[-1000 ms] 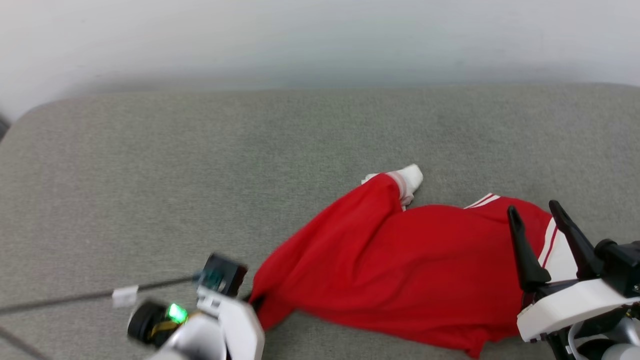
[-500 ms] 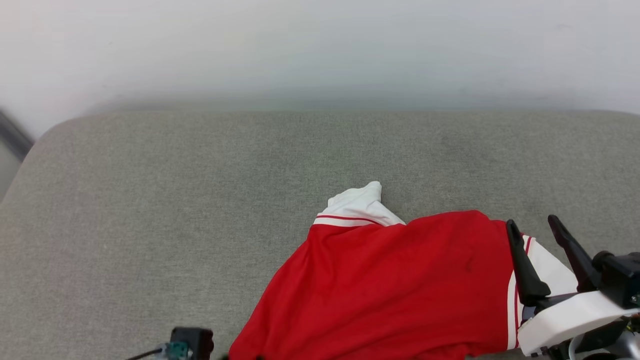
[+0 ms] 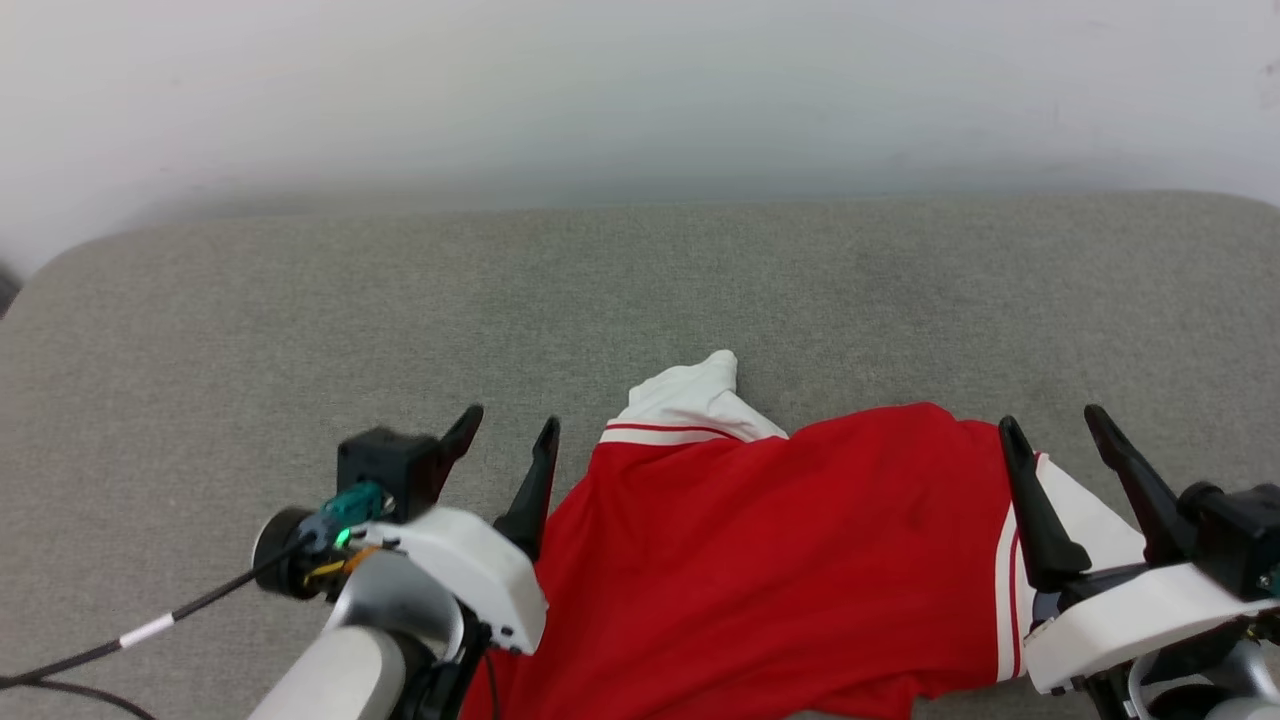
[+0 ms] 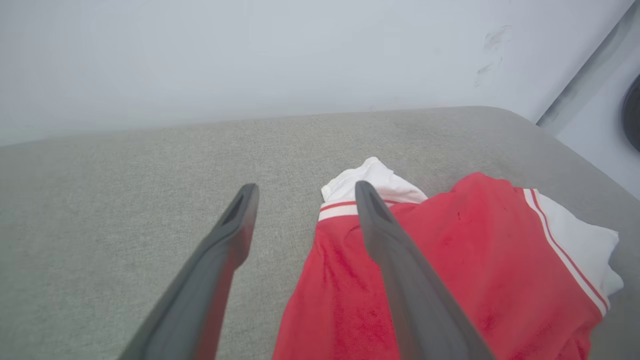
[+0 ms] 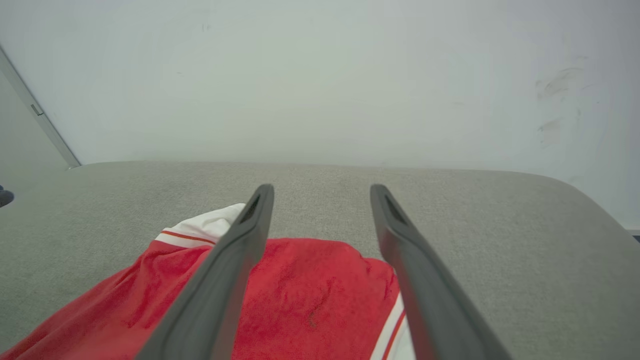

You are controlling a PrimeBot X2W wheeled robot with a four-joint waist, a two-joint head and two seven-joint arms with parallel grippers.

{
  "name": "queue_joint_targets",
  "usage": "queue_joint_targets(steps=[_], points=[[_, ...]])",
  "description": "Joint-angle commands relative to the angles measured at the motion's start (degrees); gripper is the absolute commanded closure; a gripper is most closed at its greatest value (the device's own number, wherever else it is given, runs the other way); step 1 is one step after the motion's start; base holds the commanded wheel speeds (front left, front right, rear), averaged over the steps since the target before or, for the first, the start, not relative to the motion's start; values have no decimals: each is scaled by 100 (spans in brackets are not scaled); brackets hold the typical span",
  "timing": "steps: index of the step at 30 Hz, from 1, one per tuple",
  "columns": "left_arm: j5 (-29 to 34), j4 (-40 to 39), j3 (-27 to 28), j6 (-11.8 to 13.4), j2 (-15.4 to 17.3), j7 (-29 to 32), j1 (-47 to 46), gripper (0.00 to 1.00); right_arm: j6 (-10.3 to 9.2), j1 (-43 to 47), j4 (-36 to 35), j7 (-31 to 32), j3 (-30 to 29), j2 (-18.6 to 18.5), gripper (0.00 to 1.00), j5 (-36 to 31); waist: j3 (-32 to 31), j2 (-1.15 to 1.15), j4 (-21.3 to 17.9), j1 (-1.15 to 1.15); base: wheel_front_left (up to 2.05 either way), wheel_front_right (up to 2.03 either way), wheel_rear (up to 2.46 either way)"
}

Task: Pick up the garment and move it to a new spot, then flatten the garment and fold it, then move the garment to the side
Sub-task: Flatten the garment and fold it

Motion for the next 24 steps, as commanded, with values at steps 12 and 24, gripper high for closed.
queue_joint_targets(steps=[12, 24], points=[[-360, 1963, -136, -1052, -495, 416, -2253, 0, -4, -589, 146, -211, 173, 3, 0, 81, 920, 0, -658, 0, 0, 0, 0], [-498, 4335, -927, -1881, -544, 2307, -3611, 0, -4, -794, 590, -450, 213, 38, 0, 205, 1388, 0, -1016, 0, 0, 0, 0]])
